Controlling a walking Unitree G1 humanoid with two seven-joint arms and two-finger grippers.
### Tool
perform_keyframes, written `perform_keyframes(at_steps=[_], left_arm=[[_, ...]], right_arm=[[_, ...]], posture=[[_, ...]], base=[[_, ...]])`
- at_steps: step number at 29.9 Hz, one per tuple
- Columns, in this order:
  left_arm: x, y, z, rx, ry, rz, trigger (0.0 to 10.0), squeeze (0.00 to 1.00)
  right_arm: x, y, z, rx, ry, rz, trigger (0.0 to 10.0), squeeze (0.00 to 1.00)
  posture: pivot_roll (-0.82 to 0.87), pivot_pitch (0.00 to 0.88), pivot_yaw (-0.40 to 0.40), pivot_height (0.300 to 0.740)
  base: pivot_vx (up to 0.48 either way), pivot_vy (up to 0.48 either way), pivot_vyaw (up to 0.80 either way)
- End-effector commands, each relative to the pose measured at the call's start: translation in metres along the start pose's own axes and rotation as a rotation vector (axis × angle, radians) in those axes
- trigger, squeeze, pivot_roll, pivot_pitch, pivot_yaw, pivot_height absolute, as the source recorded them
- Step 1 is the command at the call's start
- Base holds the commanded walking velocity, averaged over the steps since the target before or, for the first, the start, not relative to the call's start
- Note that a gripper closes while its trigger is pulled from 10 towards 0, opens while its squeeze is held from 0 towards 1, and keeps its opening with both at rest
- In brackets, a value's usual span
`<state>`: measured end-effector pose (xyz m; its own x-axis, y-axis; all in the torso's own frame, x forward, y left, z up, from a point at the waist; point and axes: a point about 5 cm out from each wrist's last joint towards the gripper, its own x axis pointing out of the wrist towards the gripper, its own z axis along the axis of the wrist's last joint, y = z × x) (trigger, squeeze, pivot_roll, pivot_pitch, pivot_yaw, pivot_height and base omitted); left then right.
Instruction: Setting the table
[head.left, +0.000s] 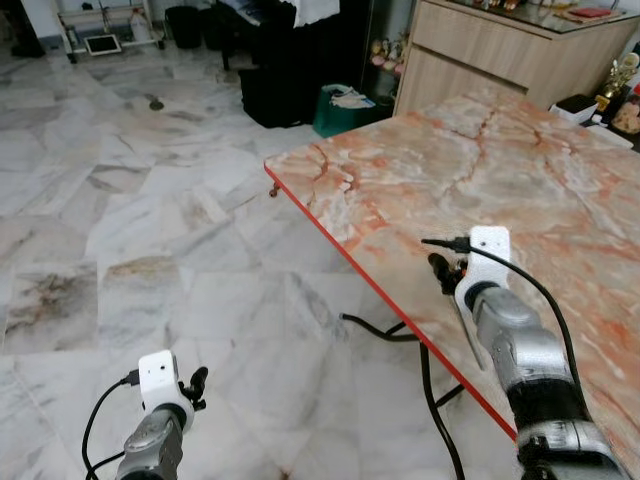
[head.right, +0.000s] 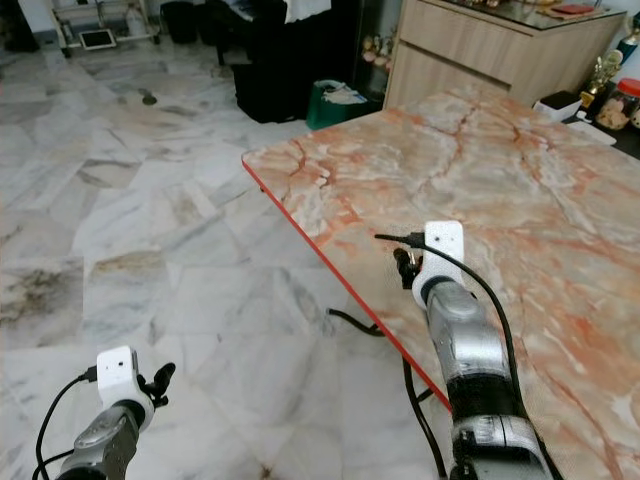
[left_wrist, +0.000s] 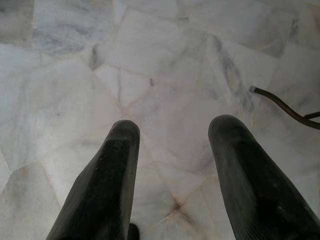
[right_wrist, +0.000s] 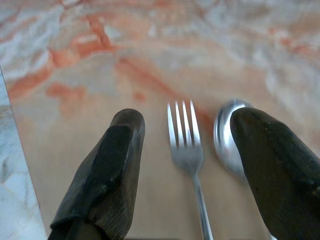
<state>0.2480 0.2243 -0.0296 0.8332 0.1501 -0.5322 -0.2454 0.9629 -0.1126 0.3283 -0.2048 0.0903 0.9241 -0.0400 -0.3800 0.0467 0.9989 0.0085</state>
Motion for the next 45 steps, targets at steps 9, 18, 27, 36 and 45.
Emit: perform_keyframes(at_steps=[9,18,27,36,45], left_arm=[[0.000,0.001,-0.003,0.012,0.021,-0.011,10.0,0.00],[-0.001,0.003,-0.008,0.008,0.046,-0.006,10.0,0.00],[-0.002,0.008,-0.011,0.004,0.063,0.003,10.0,0.00],[-0.003,0.009,-0.013,0.003,0.070,0.005,10.0,0.00],[-0.003,0.009,-0.014,0.002,0.072,0.007,10.0,0.00]], right_arm=[[-0.018,-0.009,-0.012,-0.010,0.049,0.006,10.0,0.00],[-0.016,0.002,-0.002,-0.091,0.069,0.091,10.0,0.00],[-0.016,0.004,-0.007,-0.073,0.126,0.053,10.0,0.00],[-0.017,0.009,-0.014,-0.012,0.160,0.042,10.0,0.00],[-0.017,0.009,-0.016,-0.023,0.171,0.030,10.0,0.00]], posture=[[-0.01,0.000,-0.052,0.740],[0.00,0.000,-0.058,0.740],[0.00,0.000,-0.059,0.740],[0.00,0.000,-0.059,0.740],[0.00,0.000,-0.059,0.740]], base=[[0.000,0.000,0.00],[0.000,0.000,0.00],[0.000,0.000,0.00],[0.000,0.000,0.00],[0.000,0.000,0.00]])
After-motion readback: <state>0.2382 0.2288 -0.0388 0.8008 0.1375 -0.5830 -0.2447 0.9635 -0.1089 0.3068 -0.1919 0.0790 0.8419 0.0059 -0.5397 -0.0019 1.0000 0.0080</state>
